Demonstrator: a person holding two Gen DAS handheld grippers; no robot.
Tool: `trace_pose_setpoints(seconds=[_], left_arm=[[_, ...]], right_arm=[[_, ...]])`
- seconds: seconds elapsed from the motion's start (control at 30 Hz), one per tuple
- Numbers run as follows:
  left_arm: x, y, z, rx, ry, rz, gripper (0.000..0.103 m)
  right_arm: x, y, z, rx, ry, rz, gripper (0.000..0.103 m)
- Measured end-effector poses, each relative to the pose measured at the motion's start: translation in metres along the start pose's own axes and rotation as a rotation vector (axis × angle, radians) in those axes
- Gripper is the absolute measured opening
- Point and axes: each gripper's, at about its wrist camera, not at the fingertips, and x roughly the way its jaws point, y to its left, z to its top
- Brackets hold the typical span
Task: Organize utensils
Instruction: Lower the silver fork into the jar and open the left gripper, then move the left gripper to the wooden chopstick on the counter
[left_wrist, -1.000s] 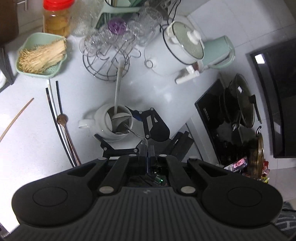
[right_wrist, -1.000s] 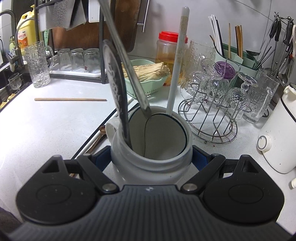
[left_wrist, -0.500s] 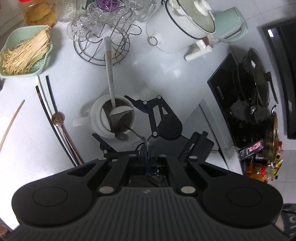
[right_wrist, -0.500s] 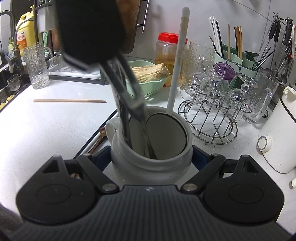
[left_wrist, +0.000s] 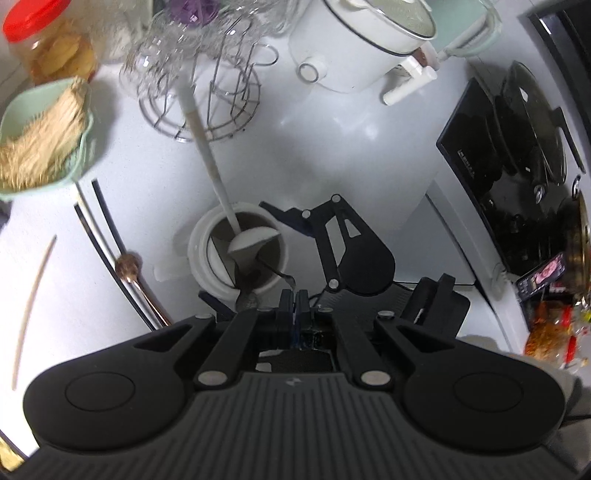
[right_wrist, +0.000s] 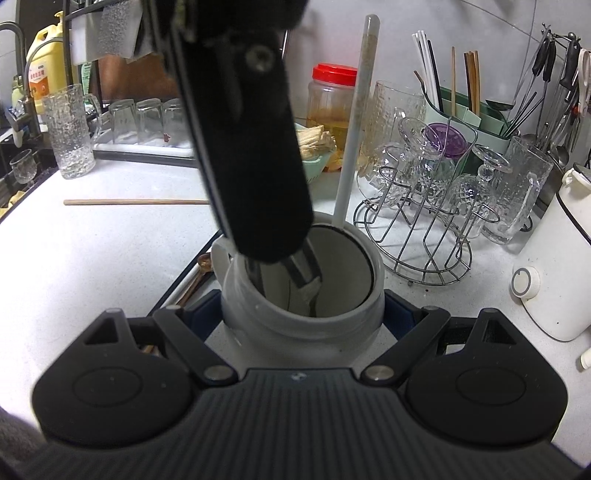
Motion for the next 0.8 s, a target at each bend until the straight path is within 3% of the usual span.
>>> trace_pose_setpoints(seconds=[0.17,0.27,0.33,0.8], left_arm=[[-0.006,-0.004,0.002,0.041,-0.045,0.039,0.003],[-0.013,-0.007,0.0,0.067,-0.075,0.05,0.013],[-0.019,-0.007,-0.002,0.068,-0.107,0.04,0.027],[-0.081,-0.013,-0.037,0.056,-0.419,0.155,0.028]], right_arm=[[0.0,-0.001,0.001,-0.001,0.003,0.001,0.092],[0.001,-0.001,0.002,0.0,0.003,0.002,0.092],[0.001,0.0,0.002,-0.002,0.003,0.001,0.092],[0.003,0.002,0.003,0.009,0.003,-0.005,0.092]])
